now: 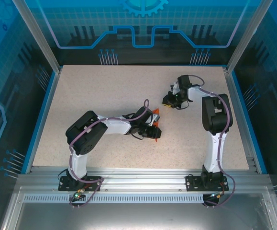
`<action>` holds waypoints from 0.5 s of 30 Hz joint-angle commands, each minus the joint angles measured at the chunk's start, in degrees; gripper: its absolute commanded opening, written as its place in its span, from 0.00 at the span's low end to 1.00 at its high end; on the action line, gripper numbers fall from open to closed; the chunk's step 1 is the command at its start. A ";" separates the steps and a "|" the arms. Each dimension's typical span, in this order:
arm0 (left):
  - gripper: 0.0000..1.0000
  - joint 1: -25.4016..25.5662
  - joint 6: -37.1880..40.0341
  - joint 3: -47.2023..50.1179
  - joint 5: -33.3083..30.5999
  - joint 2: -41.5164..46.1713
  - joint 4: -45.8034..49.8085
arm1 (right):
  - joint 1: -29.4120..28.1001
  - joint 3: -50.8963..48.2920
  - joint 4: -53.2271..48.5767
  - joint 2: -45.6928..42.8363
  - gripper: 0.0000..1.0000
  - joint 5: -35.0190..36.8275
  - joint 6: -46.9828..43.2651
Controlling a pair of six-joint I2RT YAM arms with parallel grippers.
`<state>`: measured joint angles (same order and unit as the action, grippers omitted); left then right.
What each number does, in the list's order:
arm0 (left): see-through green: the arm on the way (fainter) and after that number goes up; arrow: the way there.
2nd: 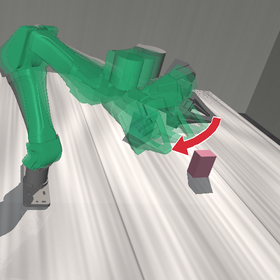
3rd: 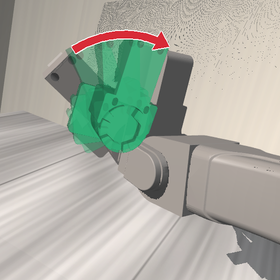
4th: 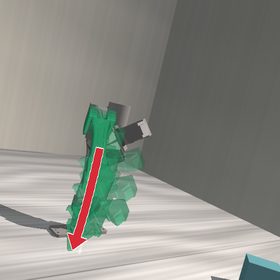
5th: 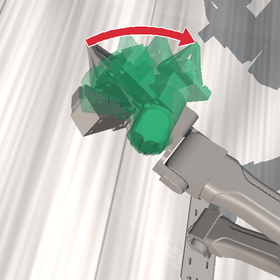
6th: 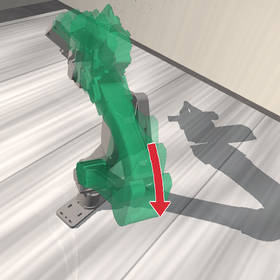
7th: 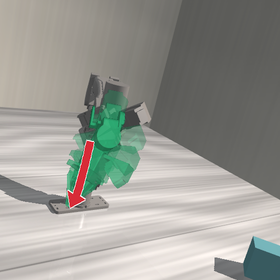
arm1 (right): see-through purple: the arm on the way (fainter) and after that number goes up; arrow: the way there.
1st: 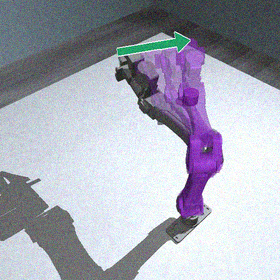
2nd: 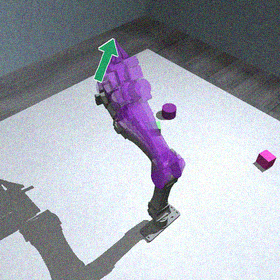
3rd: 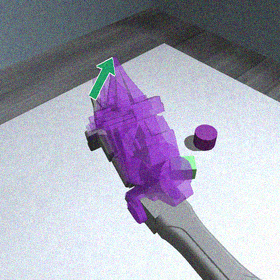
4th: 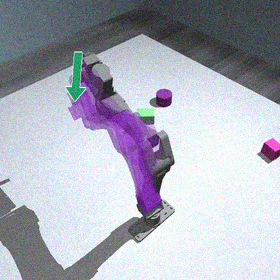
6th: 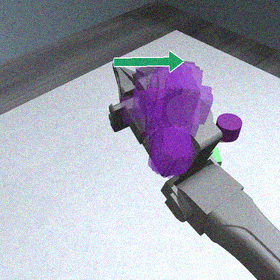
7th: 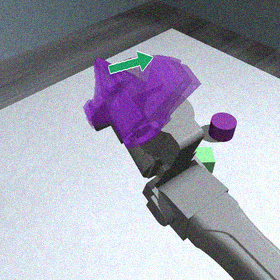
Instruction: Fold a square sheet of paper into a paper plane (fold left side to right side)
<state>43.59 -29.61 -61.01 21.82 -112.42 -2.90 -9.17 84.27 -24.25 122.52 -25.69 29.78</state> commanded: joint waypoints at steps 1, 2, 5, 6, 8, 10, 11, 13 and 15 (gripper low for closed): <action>0.30 1.95 0.60 3.18 0.76 -0.70 7.39 | 0.86 -3.13 -0.23 -5.68 0.19 -1.06 -1.29; 0.30 1.99 0.60 3.26 0.76 -0.61 7.39 | 0.89 -5.07 0.08 -7.81 0.19 -2.17 -1.70; 0.30 1.94 0.86 3.23 0.76 -0.43 7.64 | 0.40 -11.59 1.33 -13.15 0.18 -5.63 -1.45; 0.30 1.93 0.93 3.12 0.76 -0.43 7.68 | 0.12 -13.48 1.88 -14.48 0.18 -6.87 -1.11; 0.30 1.93 1.04 2.92 0.76 -0.52 7.82 | -0.85 -16.94 3.07 -16.32 0.16 -9.46 -0.28; 0.30 1.99 1.12 2.83 0.76 -0.52 8.02 | -1.95 -19.18 4.21 -16.96 0.15 -10.82 0.54; 0.30 1.96 1.08 2.83 0.63 -0.47 7.99 | -2.51 -19.85 4.45 -16.89 0.14 -11.34 0.96; 0.30 1.96 1.04 2.83 0.68 -0.43 8.04 | -3.57 -20.20 4.48 -16.13 0.13 -11.59 1.67; 0.30 1.93 1.10 2.83 0.67 -0.43 8.00 | -4.23 -20.50 5.04 -15.00 0.13 -11.49 2.74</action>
<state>44.10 -29.58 -60.58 21.82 -112.03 -2.79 -12.14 64.51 -20.82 106.15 -34.72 30.79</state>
